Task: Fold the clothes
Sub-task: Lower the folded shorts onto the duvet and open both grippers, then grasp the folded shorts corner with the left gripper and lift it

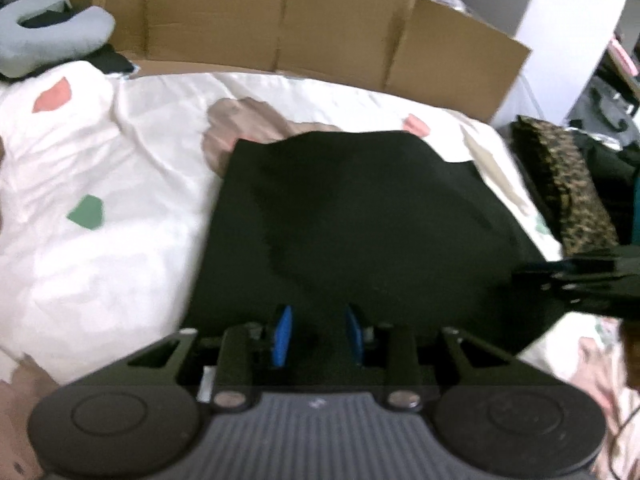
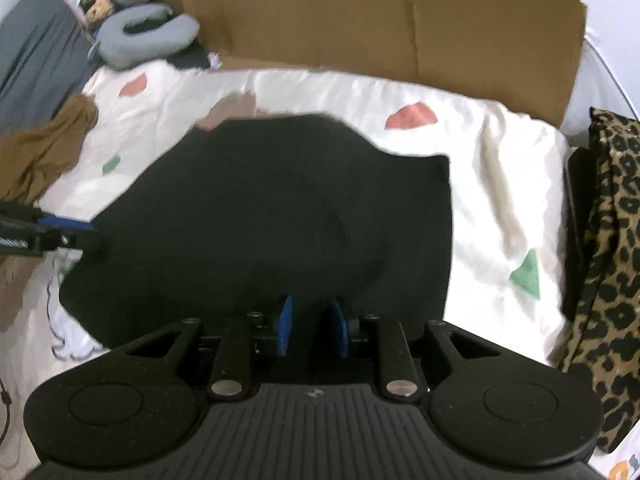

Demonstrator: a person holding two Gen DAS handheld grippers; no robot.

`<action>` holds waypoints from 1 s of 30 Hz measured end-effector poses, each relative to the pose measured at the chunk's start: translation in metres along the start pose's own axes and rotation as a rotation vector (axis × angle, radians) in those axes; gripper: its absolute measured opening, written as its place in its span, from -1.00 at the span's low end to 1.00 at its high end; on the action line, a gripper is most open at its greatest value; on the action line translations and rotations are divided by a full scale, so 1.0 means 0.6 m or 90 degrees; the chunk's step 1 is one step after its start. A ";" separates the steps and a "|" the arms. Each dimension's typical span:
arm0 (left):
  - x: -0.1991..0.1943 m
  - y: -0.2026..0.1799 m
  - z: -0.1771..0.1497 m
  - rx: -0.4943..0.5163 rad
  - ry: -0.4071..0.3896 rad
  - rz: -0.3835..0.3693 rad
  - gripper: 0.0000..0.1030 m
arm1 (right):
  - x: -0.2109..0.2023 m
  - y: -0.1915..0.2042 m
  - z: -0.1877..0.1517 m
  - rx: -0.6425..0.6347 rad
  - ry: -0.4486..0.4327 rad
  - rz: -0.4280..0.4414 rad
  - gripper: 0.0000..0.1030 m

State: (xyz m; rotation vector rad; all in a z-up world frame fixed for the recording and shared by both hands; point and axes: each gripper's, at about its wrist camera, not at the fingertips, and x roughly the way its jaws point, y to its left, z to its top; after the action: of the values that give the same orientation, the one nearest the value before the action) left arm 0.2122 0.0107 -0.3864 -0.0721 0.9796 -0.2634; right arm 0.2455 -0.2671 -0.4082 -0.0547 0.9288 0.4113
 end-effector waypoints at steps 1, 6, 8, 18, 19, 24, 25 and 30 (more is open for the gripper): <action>0.004 -0.003 -0.006 0.004 0.008 -0.004 -0.37 | 0.002 0.000 -0.005 -0.001 0.006 -0.002 -0.44; 0.019 -0.010 -0.032 0.025 0.042 -0.007 -0.37 | -0.007 -0.013 -0.030 -0.011 0.022 -0.024 -0.44; 0.018 0.003 -0.038 0.031 0.049 0.011 -0.37 | -0.014 -0.024 -0.038 -0.011 0.025 -0.034 -0.44; -0.045 0.066 -0.056 -0.043 0.026 0.056 -0.35 | -0.055 -0.073 -0.055 0.068 0.030 -0.045 -0.43; -0.051 0.067 -0.059 -0.046 0.024 0.054 -0.35 | -0.058 -0.072 -0.055 0.071 0.028 -0.045 -0.43; -0.044 0.057 -0.077 -0.039 0.040 0.025 -0.34 | -0.063 -0.065 -0.061 0.083 0.025 -0.039 -0.43; -0.039 0.052 -0.082 -0.032 0.047 0.020 -0.34 | -0.060 -0.064 -0.064 0.084 0.032 -0.038 -0.43; -0.016 0.037 -0.093 -0.001 0.064 0.006 -0.34 | -0.063 -0.072 -0.078 0.116 0.050 -0.037 -0.42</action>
State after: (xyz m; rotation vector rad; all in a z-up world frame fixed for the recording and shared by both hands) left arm 0.1648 0.0377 -0.4138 -0.0556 1.0792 -0.2593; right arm 0.2055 -0.3296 -0.4121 0.0682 1.0368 0.2716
